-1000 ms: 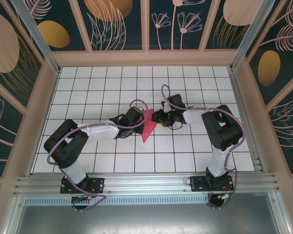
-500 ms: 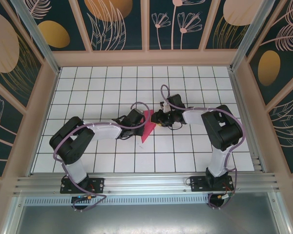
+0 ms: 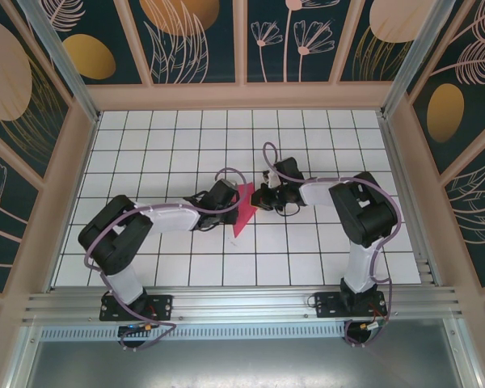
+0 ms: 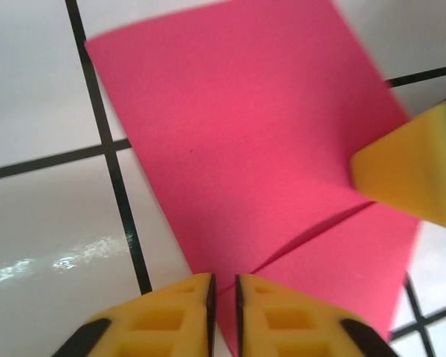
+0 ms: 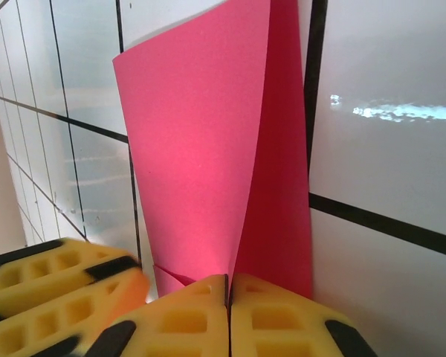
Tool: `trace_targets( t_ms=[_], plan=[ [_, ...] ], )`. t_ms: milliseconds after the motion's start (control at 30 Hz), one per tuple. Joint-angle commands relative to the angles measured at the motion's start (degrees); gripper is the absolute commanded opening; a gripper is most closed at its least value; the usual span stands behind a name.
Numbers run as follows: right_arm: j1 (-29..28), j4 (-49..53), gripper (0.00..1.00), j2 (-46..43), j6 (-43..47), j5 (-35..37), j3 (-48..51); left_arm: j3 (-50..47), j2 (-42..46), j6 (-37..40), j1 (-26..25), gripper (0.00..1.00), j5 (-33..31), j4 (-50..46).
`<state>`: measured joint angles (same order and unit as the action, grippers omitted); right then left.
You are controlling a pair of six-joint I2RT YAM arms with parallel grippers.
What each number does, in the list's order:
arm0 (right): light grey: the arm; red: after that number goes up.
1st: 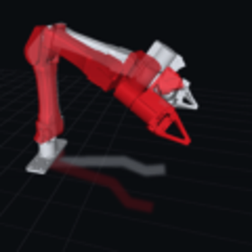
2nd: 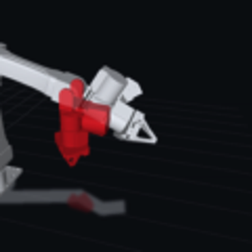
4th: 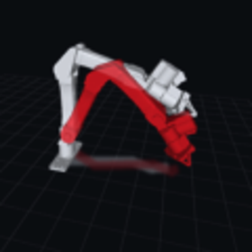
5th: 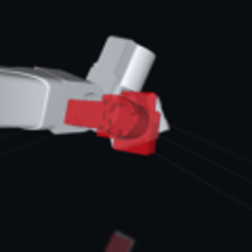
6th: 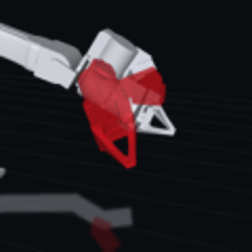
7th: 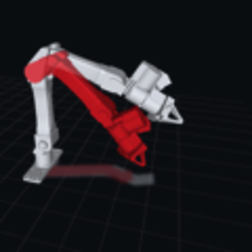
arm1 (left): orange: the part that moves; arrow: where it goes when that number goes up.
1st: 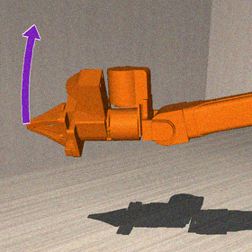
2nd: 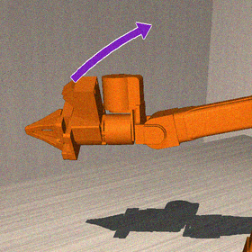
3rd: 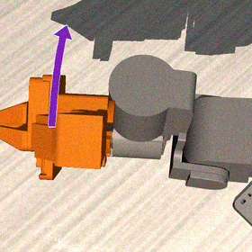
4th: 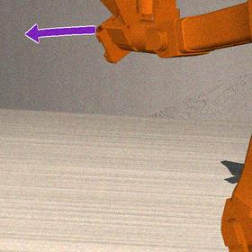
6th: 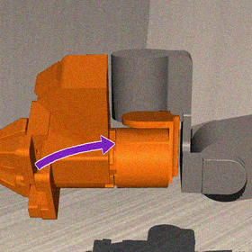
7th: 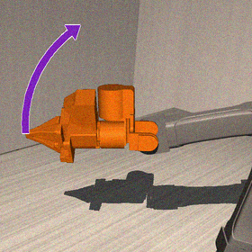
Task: Fold a paper plane with a square sheet of paper (pick it up from the middle)
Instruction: Fourth fold the wing at the center of the table.
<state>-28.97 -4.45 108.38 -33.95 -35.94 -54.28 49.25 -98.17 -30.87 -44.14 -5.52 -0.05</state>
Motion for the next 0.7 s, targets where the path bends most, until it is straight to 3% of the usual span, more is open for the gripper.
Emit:
trace_targets(
  t_ms=[0,133,333,667],
  plan=[
    [-1.1,-0.2,0.05,-2.7,-2.3,1.6,-0.2,-1.0,5.7,-1.1,0.1,0.27,-0.7,-0.1],
    [-2.1,-1.4,0.04,-6.2,-7.4,5.3,2.1,-3.1,9.9,-2.1,-1.8,0.29,1.3,1.8],
    [-4.2,-5.5,0.04,-10.5,-15.9,9.3,7.3,-2.0,8.4,0.5,-8.8,0.36,-4.9,-1.9],
    [-5.0,-4.9,0.04,-11.6,-18.3,11.2,8.4,-0.1,4.0,2.3,-12.4,0.39,-9.2,-4.3]
  ],
)
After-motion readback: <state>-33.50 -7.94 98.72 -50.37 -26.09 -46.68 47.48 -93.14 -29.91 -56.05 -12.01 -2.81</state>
